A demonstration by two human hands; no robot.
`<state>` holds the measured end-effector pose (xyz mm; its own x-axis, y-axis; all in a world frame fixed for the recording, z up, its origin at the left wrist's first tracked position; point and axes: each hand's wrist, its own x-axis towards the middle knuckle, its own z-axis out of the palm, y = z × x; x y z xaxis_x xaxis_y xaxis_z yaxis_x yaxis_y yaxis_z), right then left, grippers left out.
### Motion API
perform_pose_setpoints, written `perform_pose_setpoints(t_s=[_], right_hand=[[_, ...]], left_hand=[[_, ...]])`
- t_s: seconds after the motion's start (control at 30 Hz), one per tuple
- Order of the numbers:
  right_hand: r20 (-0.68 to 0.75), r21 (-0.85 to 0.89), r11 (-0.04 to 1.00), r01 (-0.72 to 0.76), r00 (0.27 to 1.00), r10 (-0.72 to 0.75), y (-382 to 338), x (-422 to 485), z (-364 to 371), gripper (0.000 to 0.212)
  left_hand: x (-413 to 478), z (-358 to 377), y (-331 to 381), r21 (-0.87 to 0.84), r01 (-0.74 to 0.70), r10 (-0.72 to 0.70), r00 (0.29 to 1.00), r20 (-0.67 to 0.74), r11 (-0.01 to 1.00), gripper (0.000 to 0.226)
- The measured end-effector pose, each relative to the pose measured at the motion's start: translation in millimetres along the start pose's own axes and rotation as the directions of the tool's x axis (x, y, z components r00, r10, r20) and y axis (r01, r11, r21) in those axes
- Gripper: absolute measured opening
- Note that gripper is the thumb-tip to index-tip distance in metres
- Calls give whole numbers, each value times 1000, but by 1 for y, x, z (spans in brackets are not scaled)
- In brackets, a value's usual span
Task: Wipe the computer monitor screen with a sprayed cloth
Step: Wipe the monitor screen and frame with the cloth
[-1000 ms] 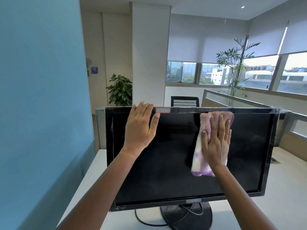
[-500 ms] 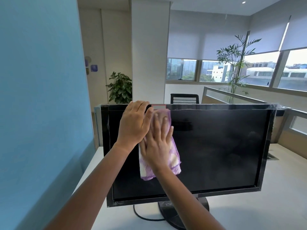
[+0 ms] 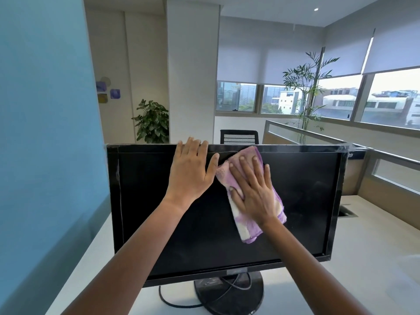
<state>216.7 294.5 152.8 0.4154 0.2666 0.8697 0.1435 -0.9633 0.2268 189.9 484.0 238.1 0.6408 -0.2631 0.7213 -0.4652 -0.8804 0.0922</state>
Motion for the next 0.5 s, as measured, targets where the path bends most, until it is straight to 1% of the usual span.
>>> perform_pose_setpoints(t_s=[0.1, 0.17, 0.37, 0.43, 0.5], right_hand=[[19, -22, 1000, -3, 1000, 3, 34, -6, -4, 59], [34, -48, 998, -44, 998, 46, 56, -11, -6, 55], [40, -101, 985, -143, 988, 148, 117, -28, -14, 57], [38, -86, 974, -212, 976, 216, 132, -33, -17, 59], [31, -10, 938, -345, 938, 345, 142, -39, -18, 61]], left_hand=[[7, 10, 16, -15, -21, 21, 1000, 12, 1000, 51], [12, 16, 29, -15, -32, 32, 999, 16, 999, 50], [28, 32, 64, -45, -64, 65, 998, 26, 997, 49], [31, 36, 71, -57, -65, 67, 998, 22, 996, 49], [32, 39, 75, -73, -67, 67, 998, 9, 995, 47]])
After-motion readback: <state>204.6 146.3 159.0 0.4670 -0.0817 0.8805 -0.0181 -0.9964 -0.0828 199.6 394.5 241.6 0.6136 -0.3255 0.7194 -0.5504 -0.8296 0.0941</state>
